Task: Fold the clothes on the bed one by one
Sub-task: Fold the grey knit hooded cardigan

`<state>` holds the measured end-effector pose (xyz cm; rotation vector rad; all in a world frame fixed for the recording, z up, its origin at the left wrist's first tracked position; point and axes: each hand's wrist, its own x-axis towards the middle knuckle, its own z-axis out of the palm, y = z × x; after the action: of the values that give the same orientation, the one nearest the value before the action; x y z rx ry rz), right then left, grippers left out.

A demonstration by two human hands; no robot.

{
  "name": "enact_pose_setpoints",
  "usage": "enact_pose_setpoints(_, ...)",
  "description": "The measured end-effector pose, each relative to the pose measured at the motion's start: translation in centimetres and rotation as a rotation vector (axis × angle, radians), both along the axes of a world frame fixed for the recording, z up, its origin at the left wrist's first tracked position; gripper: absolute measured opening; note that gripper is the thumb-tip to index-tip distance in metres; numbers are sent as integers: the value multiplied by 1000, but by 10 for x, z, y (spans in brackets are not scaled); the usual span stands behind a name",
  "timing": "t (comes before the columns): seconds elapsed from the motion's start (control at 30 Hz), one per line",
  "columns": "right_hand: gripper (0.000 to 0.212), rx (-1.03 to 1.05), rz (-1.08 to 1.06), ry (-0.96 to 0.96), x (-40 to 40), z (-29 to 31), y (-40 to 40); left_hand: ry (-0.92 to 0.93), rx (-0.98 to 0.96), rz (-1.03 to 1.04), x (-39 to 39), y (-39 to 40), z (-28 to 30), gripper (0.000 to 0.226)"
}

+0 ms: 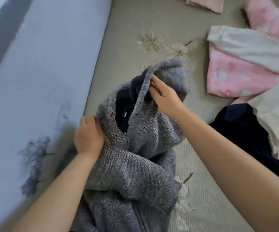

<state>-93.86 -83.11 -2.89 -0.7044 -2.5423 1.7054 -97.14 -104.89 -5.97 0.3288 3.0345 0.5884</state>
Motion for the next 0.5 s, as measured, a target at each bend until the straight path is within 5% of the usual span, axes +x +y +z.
enact_pose_setpoints(0.2, 51, 430, 272, -460, 6, -35, -9, -330, -140, 37, 7, -39, -25, 33)
enact_pose_setpoints(0.3, 56, 554, 366, -646, 30, -65, -12, -591, 51, 193, 4, -40, -37, 30)
enact_pose_setpoints(0.4, 49, 741, 165, -520, 39, -81, -7, -667, 363, 295, -2, -40, -37, 26)
enact_pose_setpoints(0.5, 68, 771, 279, -622, 35, -84, 7, -766, 432, 152, -6, -43, -33, 29)
